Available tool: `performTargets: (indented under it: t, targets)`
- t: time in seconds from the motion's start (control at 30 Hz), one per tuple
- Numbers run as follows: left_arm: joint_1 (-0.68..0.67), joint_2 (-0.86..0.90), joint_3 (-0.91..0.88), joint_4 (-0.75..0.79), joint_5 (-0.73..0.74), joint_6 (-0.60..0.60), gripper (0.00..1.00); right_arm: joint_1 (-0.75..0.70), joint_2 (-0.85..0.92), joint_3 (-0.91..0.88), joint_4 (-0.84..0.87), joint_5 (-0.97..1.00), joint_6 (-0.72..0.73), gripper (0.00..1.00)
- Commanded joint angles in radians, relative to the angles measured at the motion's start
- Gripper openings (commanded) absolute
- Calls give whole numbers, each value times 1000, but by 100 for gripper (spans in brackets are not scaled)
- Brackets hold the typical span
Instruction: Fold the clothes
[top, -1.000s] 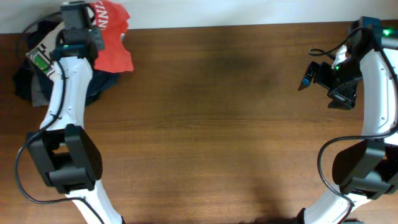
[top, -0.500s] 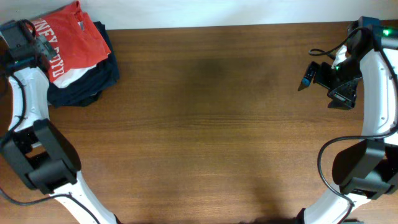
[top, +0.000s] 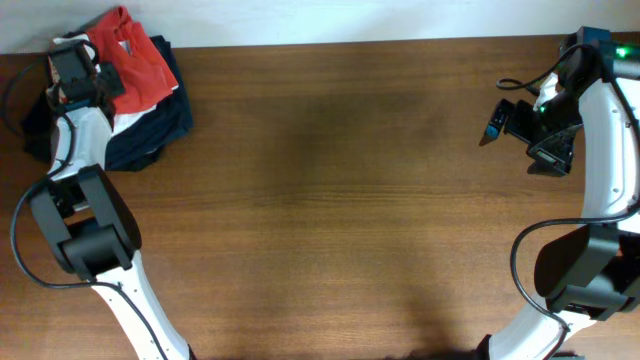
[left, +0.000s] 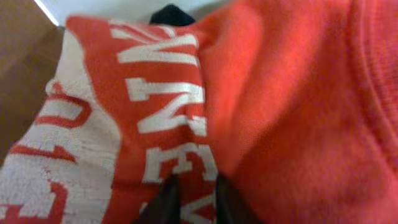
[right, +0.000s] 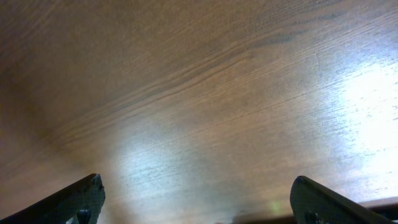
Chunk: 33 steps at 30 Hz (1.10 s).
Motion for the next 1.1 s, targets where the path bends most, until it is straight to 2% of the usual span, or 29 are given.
performTargets:
  t: [0.0, 0.03, 0.17, 0.2, 0.27, 0.3, 0.37, 0.5, 0.57, 0.73, 0.8, 0.83, 0.9, 0.97, 1.07]
  targets:
    - [1, -164, 16, -143, 18, 19, 55, -6, -10, 13, -1, 9, -7, 99]
    - [-5, -257, 16, -226, 19, 19, 97, -6, -10, 13, -1, 9, -7, 99]
    - [-30, -655, 16, -589, 184, 10, 99, -6, -10, 13, -1, 9, -7, 99]
    - [-32, -783, 16, -739, 296, 0, 99, -6, -10, 13, -1, 9, -7, 99]
    - [-32, -914, 15, -1002, 418, 1, 99, -6, -10, 13, -1, 9, -7, 99]
    - [-32, -967, 13, -1167, 430, 1, 99, -6, -10, 13, -1, 9, -7, 99]
    - [-37, -1049, -23, -1364, 431, 1, 99, -5, -10, 13, -1, 9, -7, 99]
    - [-98, -1342, -196, -1425, 486, 14, 99, -5, -10, 13, 0, 9, -7, 99]
    - [-98, -1505, -237, -1527, 498, 8, 99, -6, -10, 13, -1, 9, -7, 99]
    - [-98, -1712, -238, -1523, 475, 7, 99, -6, -10, 13, -1, 9, -7, 99]
    - [-97, -1744, -276, -1527, 592, 7, 99, -6, -10, 13, -1, 9, -7, 99]
    - [-97, -1746, -336, -1516, 605, 7, 99, -6, -10, 13, -1, 9, -7, 99]
    - [-98, -1816, -565, -1308, 615, 7, 99, -6, -10, 13, -1, 9, -7, 99]
    - [-133, -1960, -888, -1009, 647, 7, 99, -6, -10, 13, -1, 9, -7, 99]
    - [-207, -2179, -1304, -626, 646, -70, 99, -6, -10, 13, 0, 9, -7, 99]
